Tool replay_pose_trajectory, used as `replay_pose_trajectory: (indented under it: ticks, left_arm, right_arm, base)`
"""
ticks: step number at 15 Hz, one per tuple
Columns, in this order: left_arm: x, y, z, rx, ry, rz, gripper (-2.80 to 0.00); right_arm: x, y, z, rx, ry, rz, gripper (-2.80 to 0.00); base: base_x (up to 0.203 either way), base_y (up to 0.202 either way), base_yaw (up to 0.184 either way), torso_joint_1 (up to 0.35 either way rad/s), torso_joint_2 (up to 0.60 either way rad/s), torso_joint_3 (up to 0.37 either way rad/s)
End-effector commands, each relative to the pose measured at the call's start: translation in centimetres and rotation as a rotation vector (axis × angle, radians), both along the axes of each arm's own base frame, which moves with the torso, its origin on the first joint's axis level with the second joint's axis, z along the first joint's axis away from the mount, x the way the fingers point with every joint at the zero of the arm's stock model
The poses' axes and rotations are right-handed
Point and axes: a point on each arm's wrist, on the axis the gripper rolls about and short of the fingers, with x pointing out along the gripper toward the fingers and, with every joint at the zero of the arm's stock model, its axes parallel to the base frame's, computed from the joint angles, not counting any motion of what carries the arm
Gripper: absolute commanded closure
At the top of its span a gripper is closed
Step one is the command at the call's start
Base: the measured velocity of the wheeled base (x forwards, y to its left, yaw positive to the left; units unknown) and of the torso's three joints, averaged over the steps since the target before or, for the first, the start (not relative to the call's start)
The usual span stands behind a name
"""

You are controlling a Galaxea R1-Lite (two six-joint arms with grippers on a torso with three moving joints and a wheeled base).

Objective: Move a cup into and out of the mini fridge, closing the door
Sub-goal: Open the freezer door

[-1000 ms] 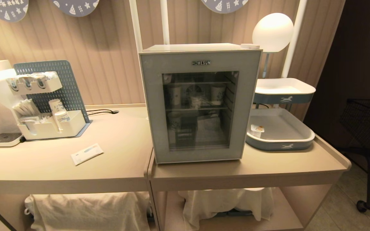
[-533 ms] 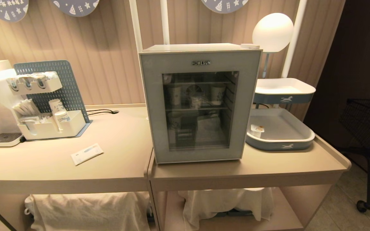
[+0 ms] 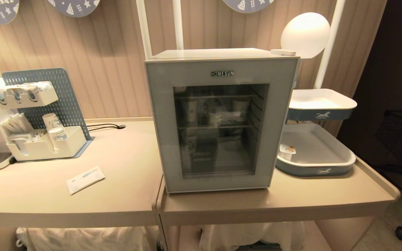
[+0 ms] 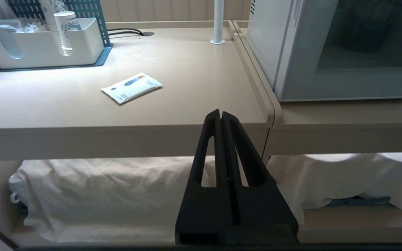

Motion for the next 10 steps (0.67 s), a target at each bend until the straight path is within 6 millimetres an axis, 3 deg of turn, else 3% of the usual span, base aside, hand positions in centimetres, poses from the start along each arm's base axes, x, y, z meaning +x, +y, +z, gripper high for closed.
replay_pose_trajectory:
  ticks: [1, 8, 10]
  left_arm:
    - [0.0, 0.0, 0.0, 0.000, 0.000, 0.001, 0.00]
    - [-0.1, 0.0, 0.4, 0.038, -0.017, 0.013, 0.00]
    - [-1.1, 0.1, 3.2, 0.062, -0.088, 0.050, 0.00]
  right_arm:
    - [0.0, 0.0, 0.0, -0.001, 0.003, 0.001, 0.00]
    - [0.0, 0.0, 0.0, -0.002, 0.003, 0.000, 0.00]
    - [0.0, 0.0, 0.0, -0.002, 0.005, 0.000, 0.00]
  base:
    - [0.176, 0.000, -0.005, 0.002, 0.00, -0.002]
    - [0.016, 0.000, 0.000, 0.000, 0.00, 0.001]
    - [0.000, 0.000, 0.000, 0.000, 0.00, 0.000]
